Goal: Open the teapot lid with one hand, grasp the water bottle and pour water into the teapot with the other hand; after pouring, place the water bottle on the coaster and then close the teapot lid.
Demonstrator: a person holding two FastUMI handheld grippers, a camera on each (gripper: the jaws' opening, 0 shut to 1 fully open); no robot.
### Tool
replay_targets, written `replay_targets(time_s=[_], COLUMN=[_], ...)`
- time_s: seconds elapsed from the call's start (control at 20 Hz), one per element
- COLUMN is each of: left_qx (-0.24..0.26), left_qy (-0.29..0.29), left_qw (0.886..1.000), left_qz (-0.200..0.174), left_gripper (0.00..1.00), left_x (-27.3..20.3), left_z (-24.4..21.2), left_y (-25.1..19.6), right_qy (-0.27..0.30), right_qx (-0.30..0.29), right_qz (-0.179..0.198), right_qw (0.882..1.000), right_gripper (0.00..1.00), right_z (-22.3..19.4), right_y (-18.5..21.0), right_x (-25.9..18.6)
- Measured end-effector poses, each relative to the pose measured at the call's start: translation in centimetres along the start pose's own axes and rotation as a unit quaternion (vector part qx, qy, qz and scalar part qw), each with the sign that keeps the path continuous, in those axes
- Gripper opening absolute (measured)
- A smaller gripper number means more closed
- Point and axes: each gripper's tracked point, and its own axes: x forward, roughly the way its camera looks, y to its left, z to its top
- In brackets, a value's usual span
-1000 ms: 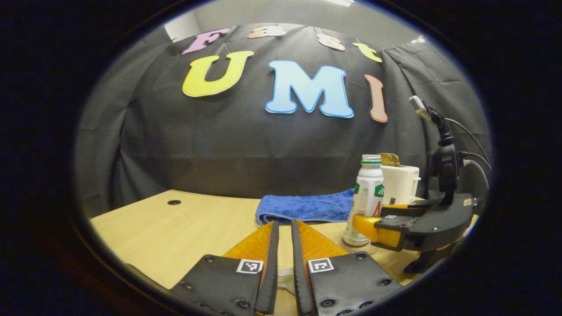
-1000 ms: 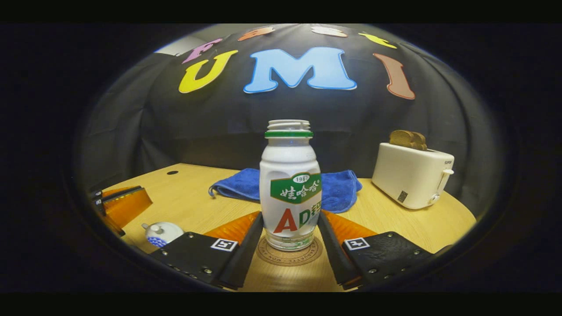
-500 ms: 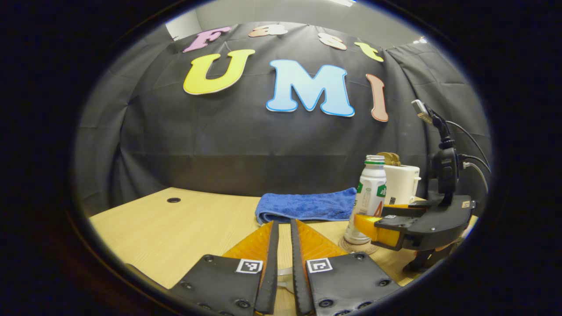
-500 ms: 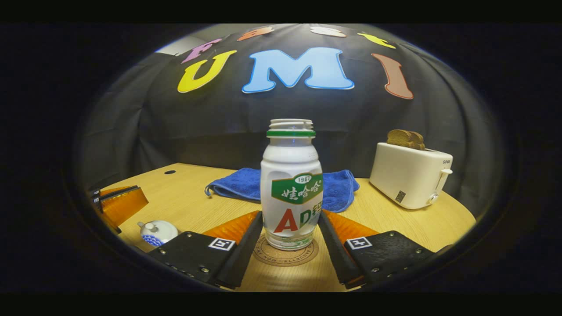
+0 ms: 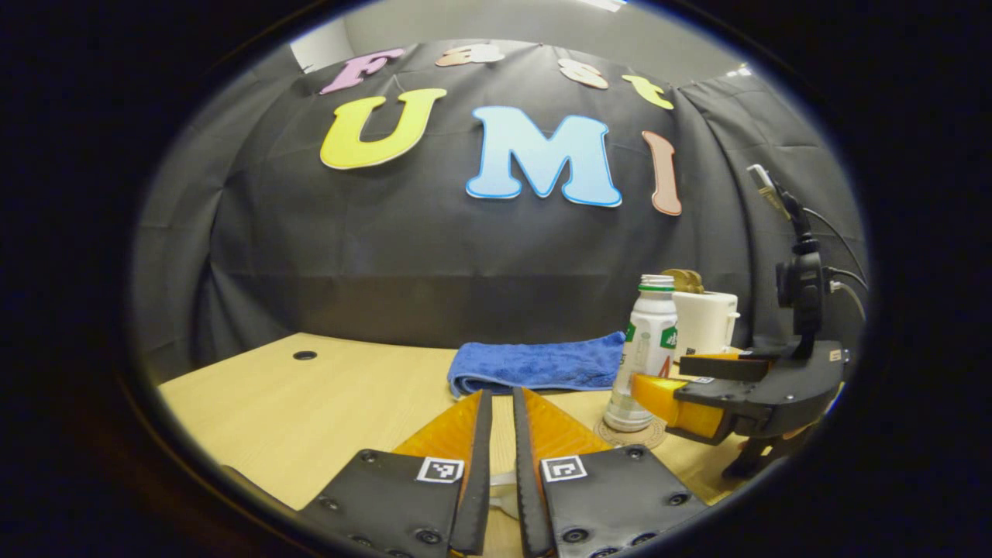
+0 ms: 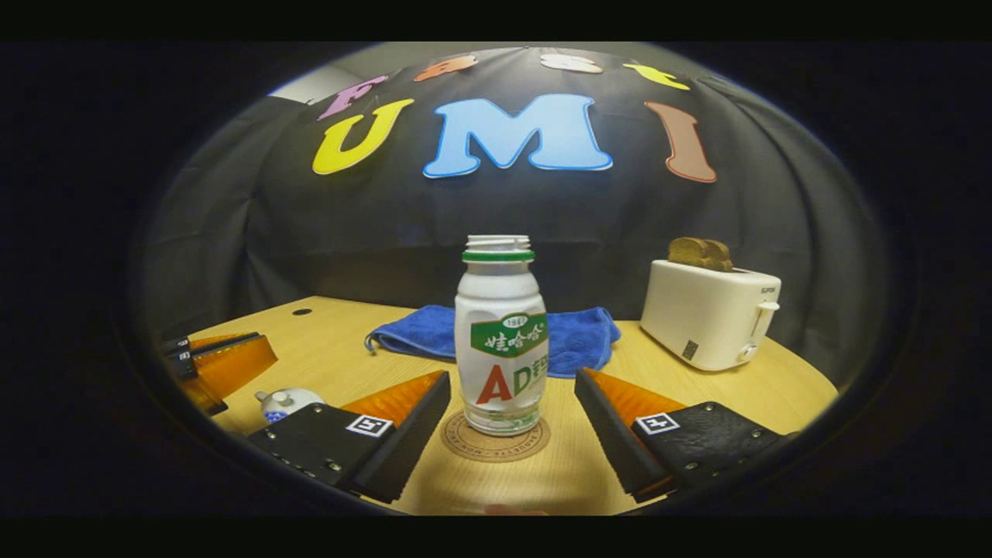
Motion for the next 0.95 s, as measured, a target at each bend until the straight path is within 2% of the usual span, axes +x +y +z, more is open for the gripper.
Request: replay_targets(time_s=[0.4,0.6,0.95], left_qx=[-0.015,-0.03,-0.005], left_qy=[-0.011,-0.008,-0.008], left_qw=[1.0,0.999,1.0], left_qz=[-0.02,-0.02,-0.02], left_gripper=[0.27,0.27,0.26], left_x=[-1.2,-3.6,-8.3], left_z=[1.0,0.8,-0.4], left_y=[-1.5,-2.2,-5.1], right_qy=[-0.036,-0.055,-0.072], right_qx=[-0.017,-0.021,0.006], right_qz=[-0.01,-0.015,-0.033], right_qw=[0.999,0.998,0.997], right_gripper=[0.98,0.98,0.98], right_z=[0.5,0.8,-0.4], right_y=[0.7,0.7,-0.2], right_x=[-5.7,-8.9,-13.2])
